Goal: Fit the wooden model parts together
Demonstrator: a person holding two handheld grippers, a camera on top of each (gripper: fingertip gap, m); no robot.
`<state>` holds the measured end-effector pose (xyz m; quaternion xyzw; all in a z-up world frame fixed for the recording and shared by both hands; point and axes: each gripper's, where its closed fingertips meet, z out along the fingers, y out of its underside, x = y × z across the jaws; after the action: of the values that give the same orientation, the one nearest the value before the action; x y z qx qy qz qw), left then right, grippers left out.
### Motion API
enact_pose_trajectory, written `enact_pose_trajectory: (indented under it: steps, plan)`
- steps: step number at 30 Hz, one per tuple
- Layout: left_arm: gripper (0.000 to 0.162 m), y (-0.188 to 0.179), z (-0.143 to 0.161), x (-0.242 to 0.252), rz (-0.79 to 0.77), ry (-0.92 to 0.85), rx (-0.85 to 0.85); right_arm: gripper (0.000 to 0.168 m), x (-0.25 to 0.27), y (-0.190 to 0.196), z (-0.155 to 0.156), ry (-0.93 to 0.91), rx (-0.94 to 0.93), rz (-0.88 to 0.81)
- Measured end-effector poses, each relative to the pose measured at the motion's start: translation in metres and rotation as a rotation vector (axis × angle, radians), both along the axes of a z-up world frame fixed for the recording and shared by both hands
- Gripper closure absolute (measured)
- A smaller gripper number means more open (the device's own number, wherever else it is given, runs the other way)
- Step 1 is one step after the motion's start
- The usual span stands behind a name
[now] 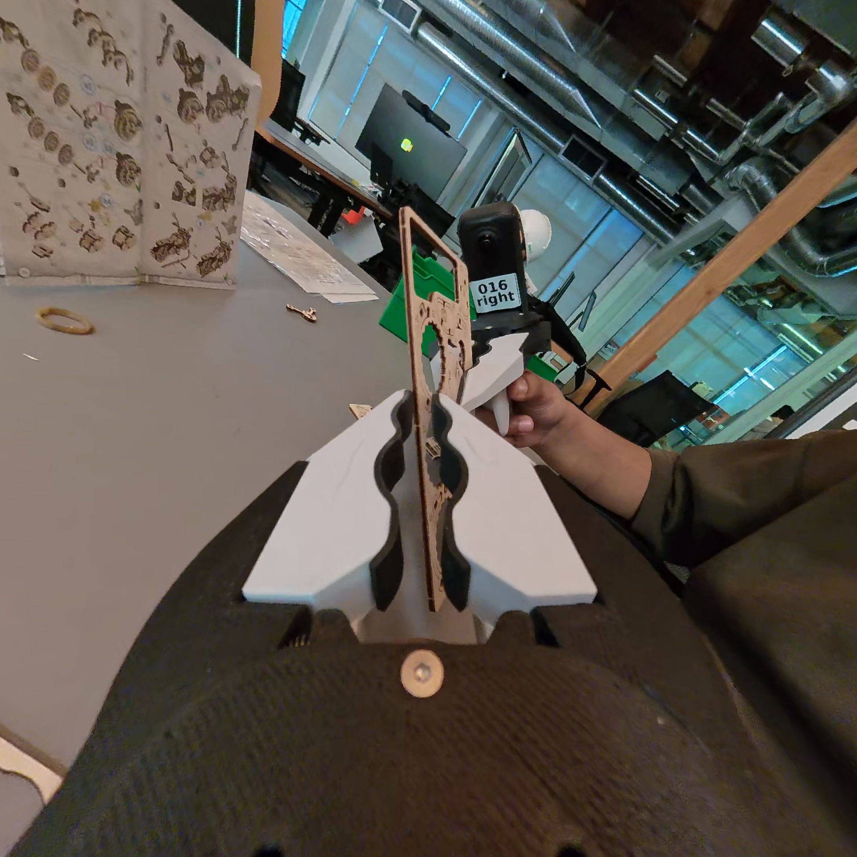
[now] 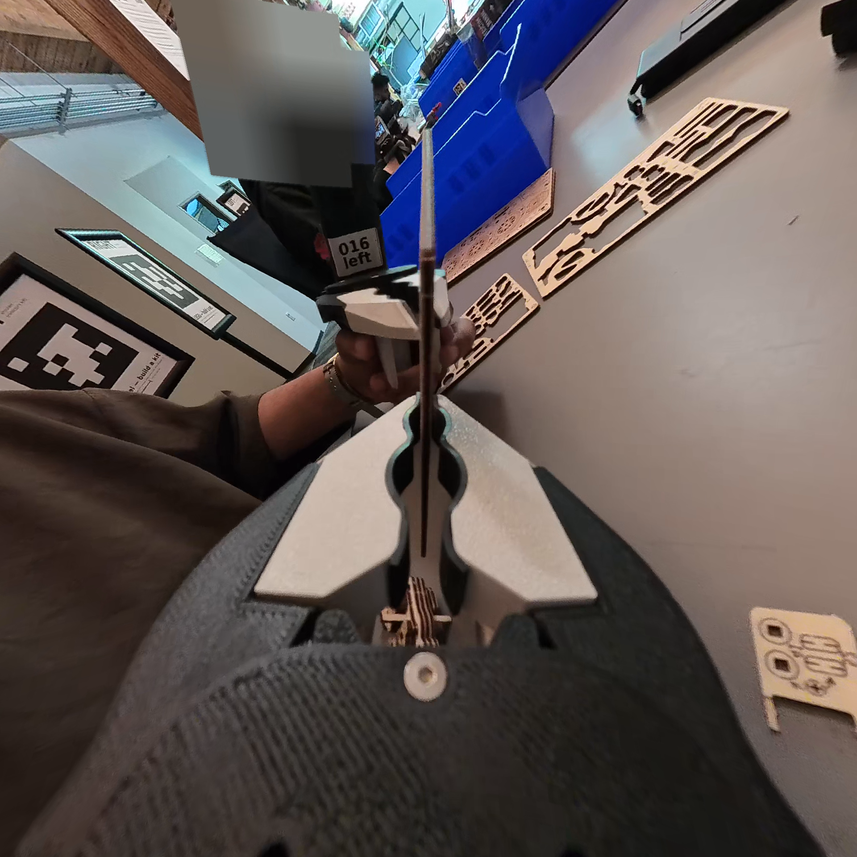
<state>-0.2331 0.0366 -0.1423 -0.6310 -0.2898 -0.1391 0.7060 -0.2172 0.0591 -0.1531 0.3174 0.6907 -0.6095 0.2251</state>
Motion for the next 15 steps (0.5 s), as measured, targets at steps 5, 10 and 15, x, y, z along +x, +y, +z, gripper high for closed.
enact_pose_trajectory:
  steps: [5,10,15]
  plan:
    - [0.159,0.0003,-0.0015,-0.0006,-0.001,-0.013,-0.017,0.168,-0.0010,0.0005,-0.0014,0.008,0.015,-0.007]
    - [0.161,0.0017,-0.0024,-0.0039,0.038,0.023,-0.090,0.167,-0.0005,0.0003,-0.0036,0.025,0.045,-0.007]
    - [0.161,0.0027,-0.0032,-0.0051,0.046,0.017,-0.108,0.167,-0.0015,0.0015,-0.0036,0.040,0.056,-0.013]
